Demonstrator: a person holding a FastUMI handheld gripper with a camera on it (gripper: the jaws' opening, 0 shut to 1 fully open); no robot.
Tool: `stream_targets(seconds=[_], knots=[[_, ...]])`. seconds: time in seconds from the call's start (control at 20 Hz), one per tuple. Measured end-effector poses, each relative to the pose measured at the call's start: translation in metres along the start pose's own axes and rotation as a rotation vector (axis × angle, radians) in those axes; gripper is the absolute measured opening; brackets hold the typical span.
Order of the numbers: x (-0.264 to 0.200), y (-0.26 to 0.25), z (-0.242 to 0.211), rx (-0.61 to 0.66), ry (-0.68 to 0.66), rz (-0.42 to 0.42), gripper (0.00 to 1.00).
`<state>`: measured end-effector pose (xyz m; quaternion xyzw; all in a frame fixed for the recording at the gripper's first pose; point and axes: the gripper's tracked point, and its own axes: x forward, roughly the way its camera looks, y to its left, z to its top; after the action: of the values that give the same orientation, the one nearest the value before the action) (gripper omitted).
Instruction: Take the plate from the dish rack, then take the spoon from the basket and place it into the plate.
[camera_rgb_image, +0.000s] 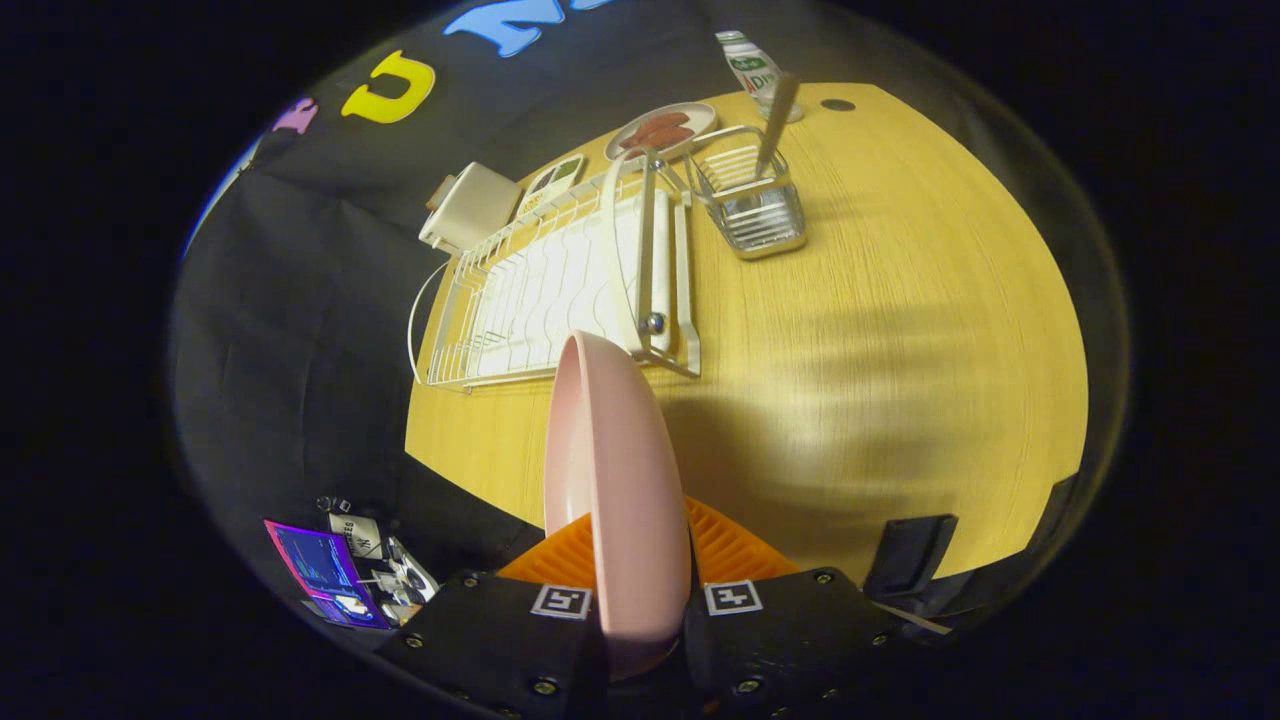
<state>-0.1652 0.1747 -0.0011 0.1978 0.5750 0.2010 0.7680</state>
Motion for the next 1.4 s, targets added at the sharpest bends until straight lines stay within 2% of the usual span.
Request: stream_targets(seconds=[0.15,0.4,0.65,0.85,1.0,1.05,1.15,1.3,1.35,1.4], knots=[[0.016,-0.009,-0.011,0.036,0.004,0.035,0.27],[0.039,-0.027,-0.026,0.057,0.000,0.036,0.27],[0.060,-0.021,-0.021,0.056,-0.032,0.118,0.27],[0.074,-0.015,-0.024,0.139,-0.034,0.176,0.28],[0.077,-0.016,-0.027,0.179,-0.039,0.187,0.29],[0.079,-0.026,-0.029,0.179,-0.032,0.146,0.31],[0.075,-0.029,-0.025,0.206,-0.036,0.144,0.40],[0.067,-0.037,-0.019,0.218,-0.056,0.119,0.42],[0.062,-0.045,-0.017,0.205,-0.058,0.097,0.53],[0.060,-0.049,-0.016,0.192,-0.068,0.085,0.53]])
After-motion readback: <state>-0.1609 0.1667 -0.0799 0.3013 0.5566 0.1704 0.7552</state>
